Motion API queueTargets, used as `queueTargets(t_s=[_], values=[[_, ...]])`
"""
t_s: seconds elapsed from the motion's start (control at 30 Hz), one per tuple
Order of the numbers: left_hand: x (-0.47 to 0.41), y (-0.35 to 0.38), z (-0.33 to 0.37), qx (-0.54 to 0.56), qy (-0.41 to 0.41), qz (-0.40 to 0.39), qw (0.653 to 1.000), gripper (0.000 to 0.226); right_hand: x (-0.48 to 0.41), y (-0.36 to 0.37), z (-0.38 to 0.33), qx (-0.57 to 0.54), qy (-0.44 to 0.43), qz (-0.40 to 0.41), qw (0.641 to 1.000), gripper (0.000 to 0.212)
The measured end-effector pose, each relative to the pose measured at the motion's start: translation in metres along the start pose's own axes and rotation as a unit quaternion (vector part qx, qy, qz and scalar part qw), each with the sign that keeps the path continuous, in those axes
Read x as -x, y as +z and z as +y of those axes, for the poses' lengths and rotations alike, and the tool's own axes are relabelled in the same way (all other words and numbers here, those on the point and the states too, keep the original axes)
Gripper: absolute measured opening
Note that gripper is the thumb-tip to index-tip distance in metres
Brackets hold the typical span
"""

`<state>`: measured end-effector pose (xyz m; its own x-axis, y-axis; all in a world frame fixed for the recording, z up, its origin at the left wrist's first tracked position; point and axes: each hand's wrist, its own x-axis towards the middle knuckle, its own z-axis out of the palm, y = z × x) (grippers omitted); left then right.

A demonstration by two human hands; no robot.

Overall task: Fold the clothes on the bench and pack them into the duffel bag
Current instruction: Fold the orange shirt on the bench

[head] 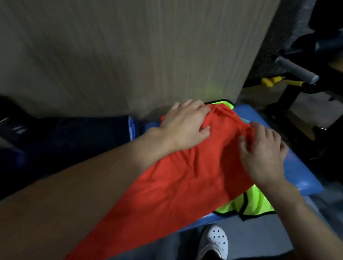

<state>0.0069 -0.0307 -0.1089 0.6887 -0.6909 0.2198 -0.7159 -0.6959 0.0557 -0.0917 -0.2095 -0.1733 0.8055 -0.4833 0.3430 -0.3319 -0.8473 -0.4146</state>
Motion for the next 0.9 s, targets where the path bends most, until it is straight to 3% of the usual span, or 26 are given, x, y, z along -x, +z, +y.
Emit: queueTargets(t_s=[0.13,0.27,0.43,0.57,0.67,0.8,0.9], values=[[-0.066,0.019,0.015,-0.025,0.016,-0.043,0.999,0.060,-0.021,-0.002,0.036,-0.094,0.118,-0.046,0.987,0.051],[-0.099,0.037,0.018,-0.056,-0.008,-0.087,0.995,0.050,-0.035,0.000,0.050,-0.180,0.111,-0.078,0.974,0.057],[-0.112,0.034,0.022,-0.012,-0.008,-0.062,0.998,0.026,-0.043,0.000,0.048,-0.177,0.089,-0.090,0.976,0.052],[-0.114,0.026,0.030,0.035,0.005,-0.060,0.998,0.022,-0.041,-0.013,0.058,-0.184,0.063,-0.042,0.980,0.021],[-0.113,0.024,0.036,0.060,0.016,-0.071,0.996,0.027,-0.032,-0.026,0.071,-0.190,0.088,-0.011,0.978,0.013],[-0.104,0.029,0.034,0.050,-0.003,-0.095,0.994,0.041,-0.024,-0.019,0.086,-0.135,0.122,-0.065,0.981,0.012],[-0.097,0.030,0.029,0.061,-0.037,-0.086,0.994,0.045,-0.023,-0.017,0.084,-0.086,0.117,-0.056,0.988,0.023]])
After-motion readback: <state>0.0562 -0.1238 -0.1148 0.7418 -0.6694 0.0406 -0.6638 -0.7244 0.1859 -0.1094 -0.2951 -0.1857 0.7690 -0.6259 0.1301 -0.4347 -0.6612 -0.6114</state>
